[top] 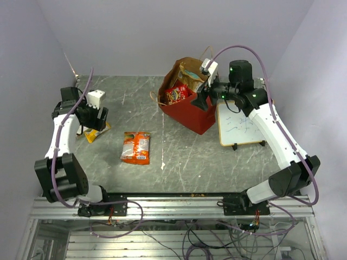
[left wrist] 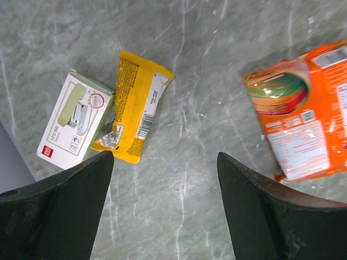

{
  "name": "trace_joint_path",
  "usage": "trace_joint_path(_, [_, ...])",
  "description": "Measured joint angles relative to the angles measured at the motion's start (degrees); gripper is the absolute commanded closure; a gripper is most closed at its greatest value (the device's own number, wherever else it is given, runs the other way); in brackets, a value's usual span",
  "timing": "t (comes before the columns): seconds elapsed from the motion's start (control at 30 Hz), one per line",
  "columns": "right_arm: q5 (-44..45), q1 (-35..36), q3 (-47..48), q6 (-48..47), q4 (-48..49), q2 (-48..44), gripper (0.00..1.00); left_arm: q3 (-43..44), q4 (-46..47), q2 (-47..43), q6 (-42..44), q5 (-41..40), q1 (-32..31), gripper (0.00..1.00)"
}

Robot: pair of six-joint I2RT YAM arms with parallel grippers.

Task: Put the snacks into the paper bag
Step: Pick up the snack from the center of the board.

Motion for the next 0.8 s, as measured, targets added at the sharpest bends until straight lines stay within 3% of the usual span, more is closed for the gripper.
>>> trace_joint_path(0.2, [-2.6, 0.0, -1.7, 0.0, 0.3, 0.0, 0.23, 0.4, 0.2, 9.5, 5.2, -1.2, 2.2, 0.03])
trace_joint_path(0.8, [-3.4, 0.0, -3.6, 0.0, 1.2, -0.4, 0.23, 7.0, 0.4, 22.6, 11.3, -3.5, 2.5, 0.06])
